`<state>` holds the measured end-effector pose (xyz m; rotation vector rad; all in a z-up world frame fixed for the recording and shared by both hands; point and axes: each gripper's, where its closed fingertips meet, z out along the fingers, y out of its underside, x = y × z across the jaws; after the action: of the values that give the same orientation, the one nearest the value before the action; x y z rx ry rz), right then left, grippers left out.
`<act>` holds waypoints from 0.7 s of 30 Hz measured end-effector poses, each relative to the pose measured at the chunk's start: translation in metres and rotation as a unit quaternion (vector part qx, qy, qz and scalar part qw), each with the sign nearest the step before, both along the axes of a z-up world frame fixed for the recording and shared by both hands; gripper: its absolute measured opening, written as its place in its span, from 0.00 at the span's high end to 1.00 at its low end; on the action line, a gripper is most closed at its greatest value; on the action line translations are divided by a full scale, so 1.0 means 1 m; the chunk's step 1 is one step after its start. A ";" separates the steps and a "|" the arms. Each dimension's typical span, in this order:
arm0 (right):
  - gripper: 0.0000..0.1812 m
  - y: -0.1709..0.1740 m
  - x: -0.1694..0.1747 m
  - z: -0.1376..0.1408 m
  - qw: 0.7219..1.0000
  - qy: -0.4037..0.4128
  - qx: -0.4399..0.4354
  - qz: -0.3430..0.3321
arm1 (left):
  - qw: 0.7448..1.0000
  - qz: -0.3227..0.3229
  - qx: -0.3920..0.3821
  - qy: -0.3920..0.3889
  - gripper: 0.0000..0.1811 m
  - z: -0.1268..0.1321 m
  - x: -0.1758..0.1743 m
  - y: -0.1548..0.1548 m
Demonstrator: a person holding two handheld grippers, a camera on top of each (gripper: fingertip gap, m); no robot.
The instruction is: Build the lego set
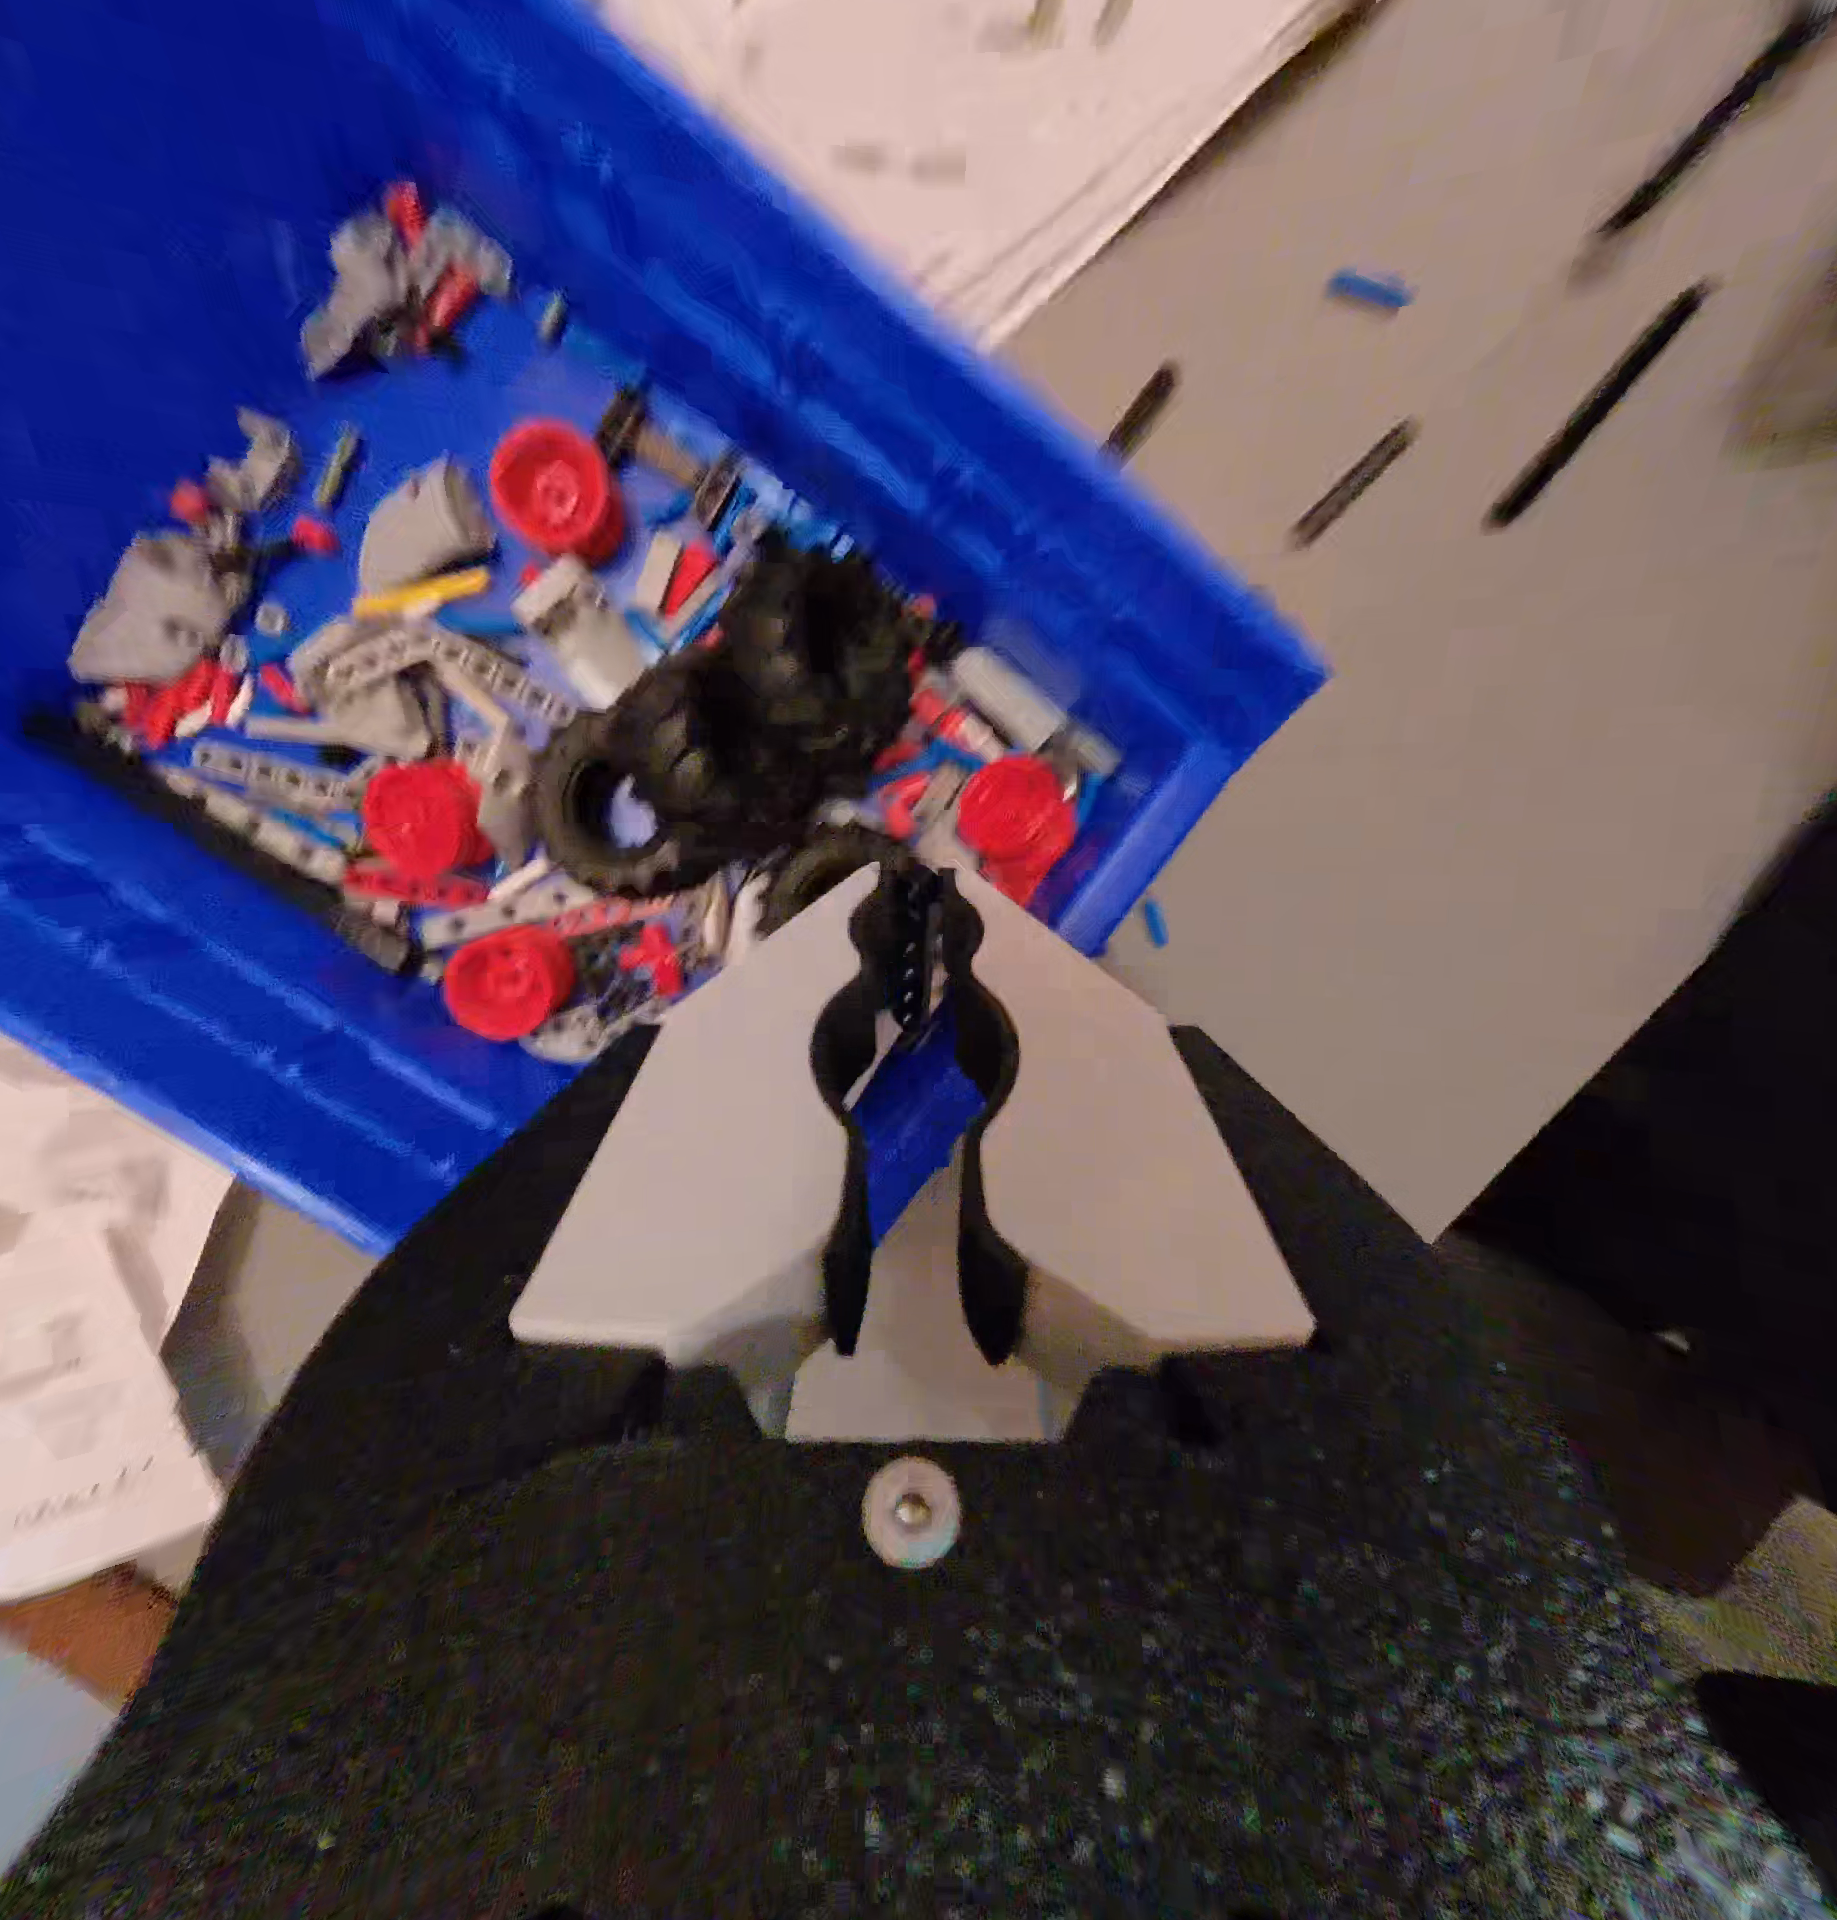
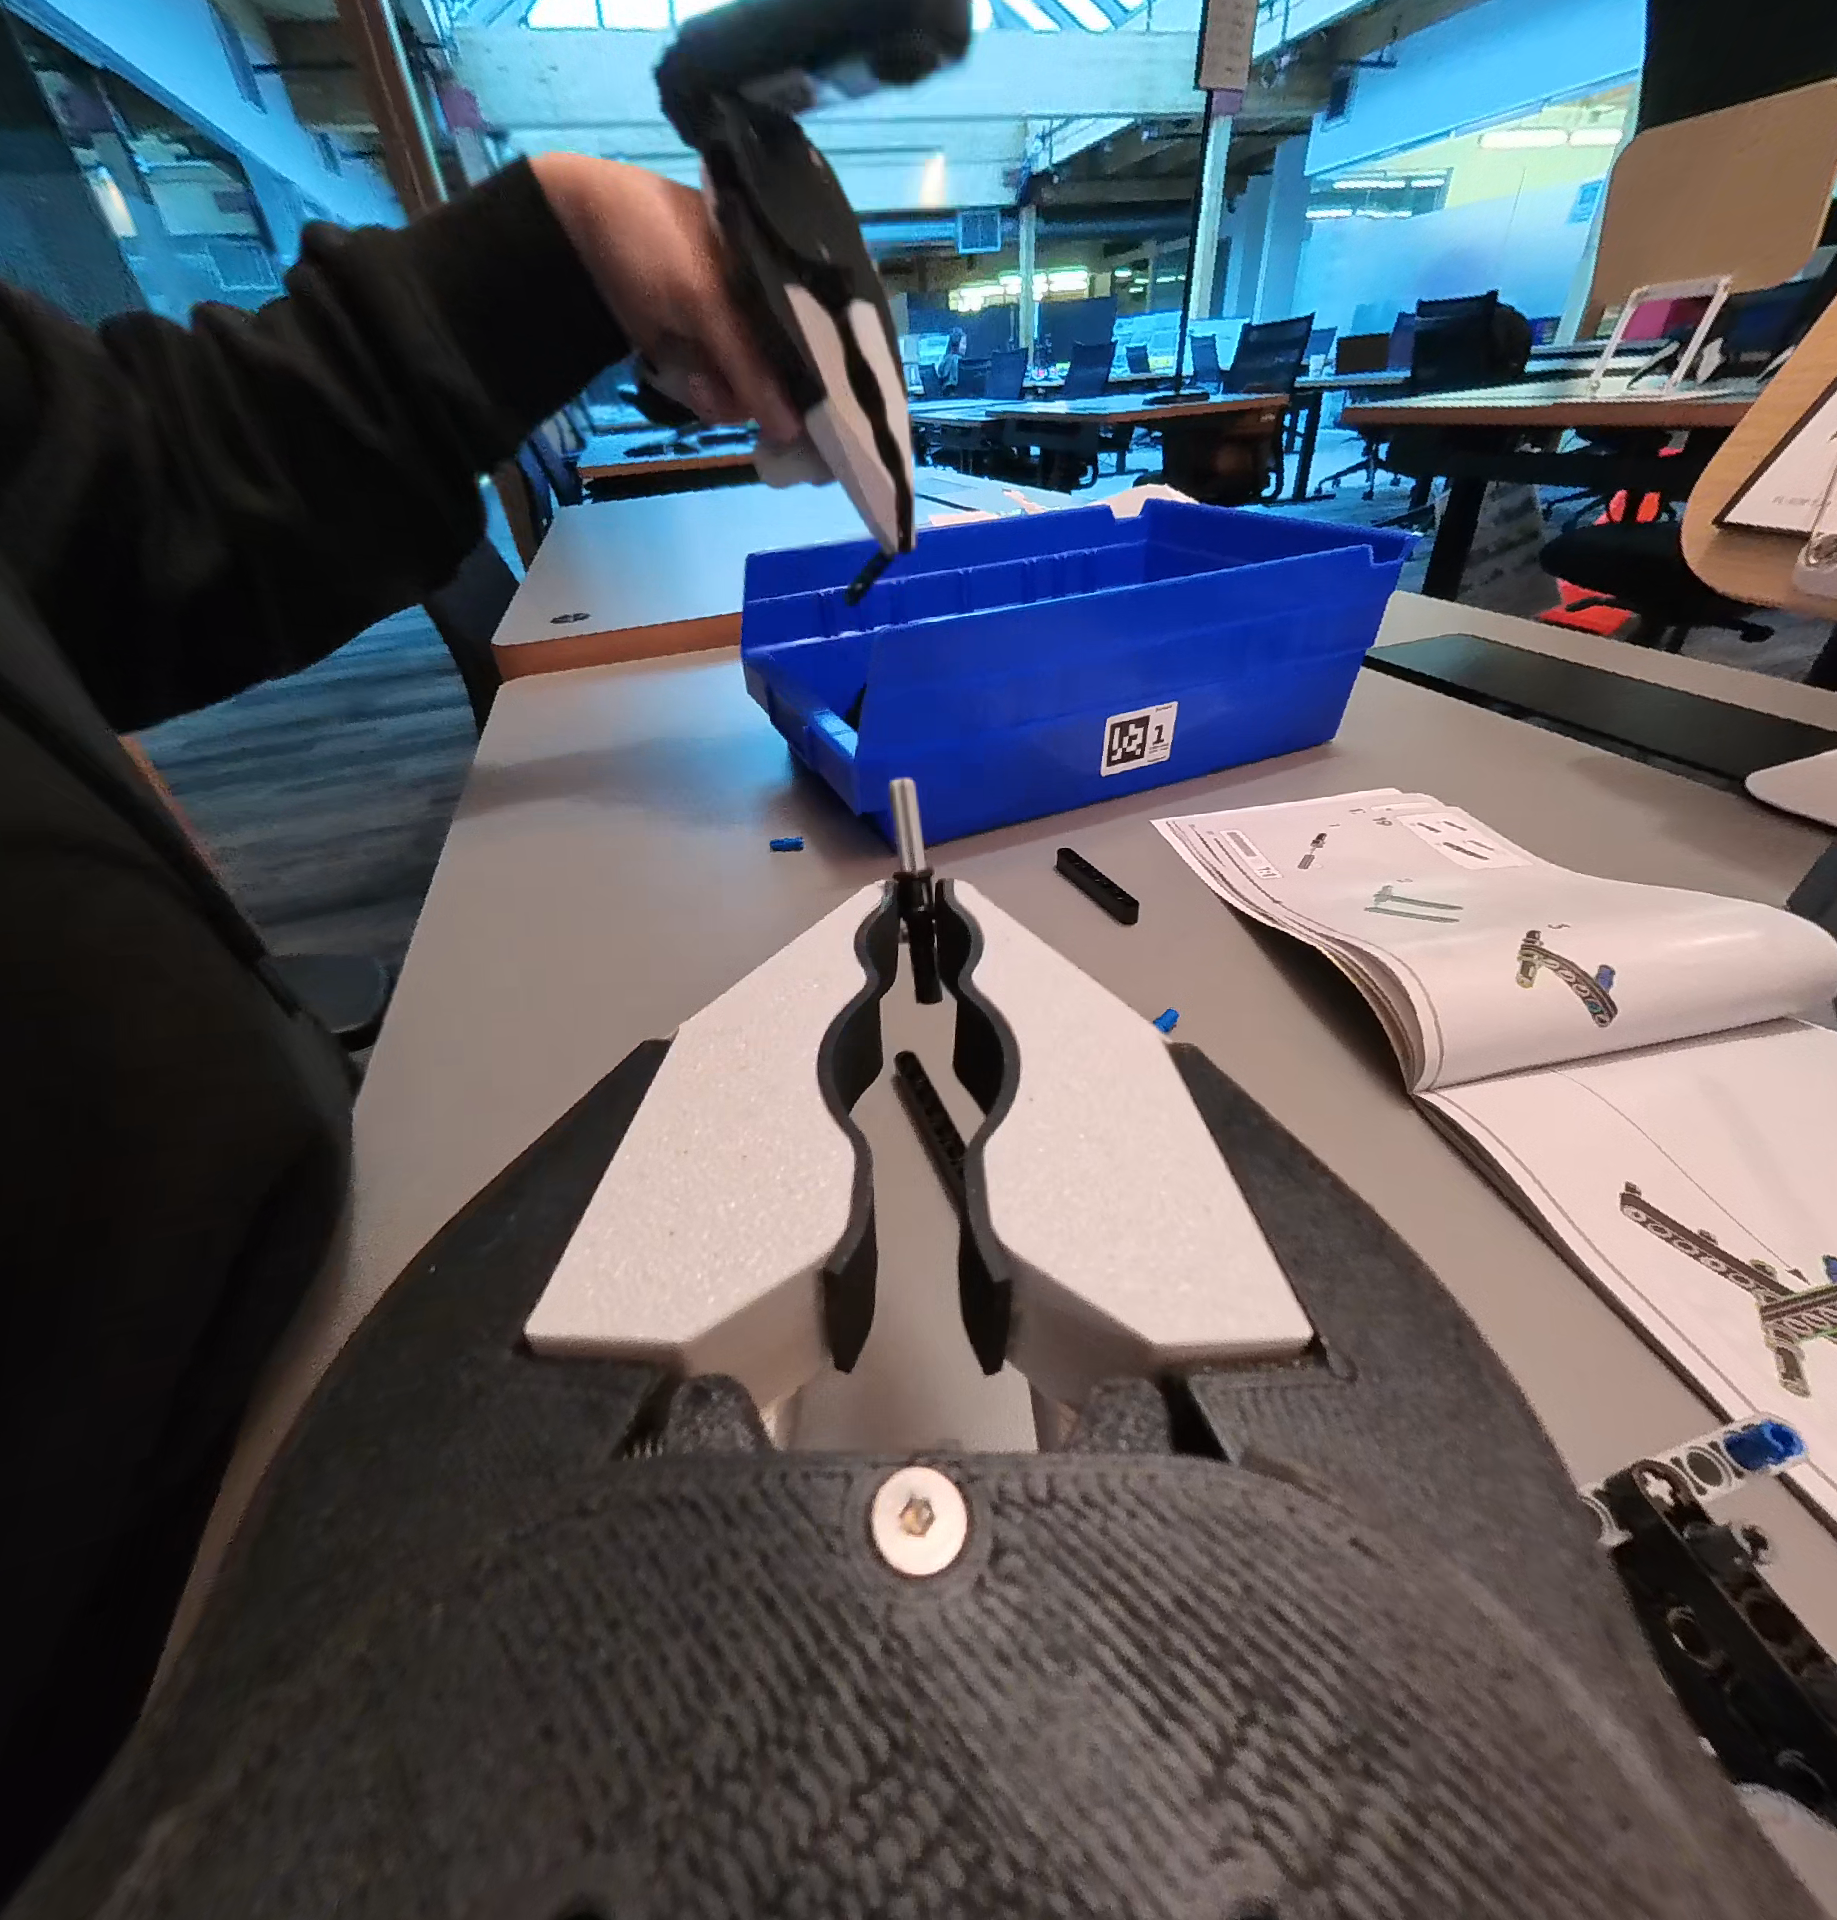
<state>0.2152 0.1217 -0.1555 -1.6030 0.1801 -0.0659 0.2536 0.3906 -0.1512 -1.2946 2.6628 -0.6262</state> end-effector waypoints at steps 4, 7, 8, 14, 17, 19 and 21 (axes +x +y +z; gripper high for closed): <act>0.98 -0.005 0.002 0.001 1.000 0.007 0.005 -0.024 | 0.985 -0.060 -0.127 -0.103 0.97 0.037 -0.008 -0.108; 0.98 -0.014 0.001 0.005 0.999 0.019 0.017 -0.042 | 0.980 -0.119 -0.069 -0.144 0.97 0.000 -0.017 -0.176; 0.98 -0.018 0.003 0.001 0.998 0.022 0.001 -0.055 | 0.978 -0.143 -0.031 -0.148 0.97 -0.019 -0.020 -0.193; 0.98 -0.049 0.004 -0.013 0.992 0.012 -0.070 -0.102 | 0.954 -0.243 0.056 -0.167 0.97 -0.078 -0.022 -0.263; 0.98 -0.062 0.004 -0.028 0.987 0.023 -0.106 -0.117 | 0.948 -0.258 0.074 -0.171 0.97 -0.085 -0.021 -0.280; 0.98 -0.063 0.001 -0.030 0.988 0.032 -0.103 -0.112 | 0.946 -0.266 0.081 -0.166 0.97 -0.088 -0.023 -0.284; 0.98 -0.062 -0.001 -0.030 0.988 0.028 -0.107 -0.108 | 0.947 -0.257 0.089 -0.170 0.97 -0.087 -0.018 -0.280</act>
<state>0.2139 0.0599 -0.1859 -1.7949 0.4017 -0.2132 0.2352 0.1106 -0.2378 -0.3890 2.6720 -0.5761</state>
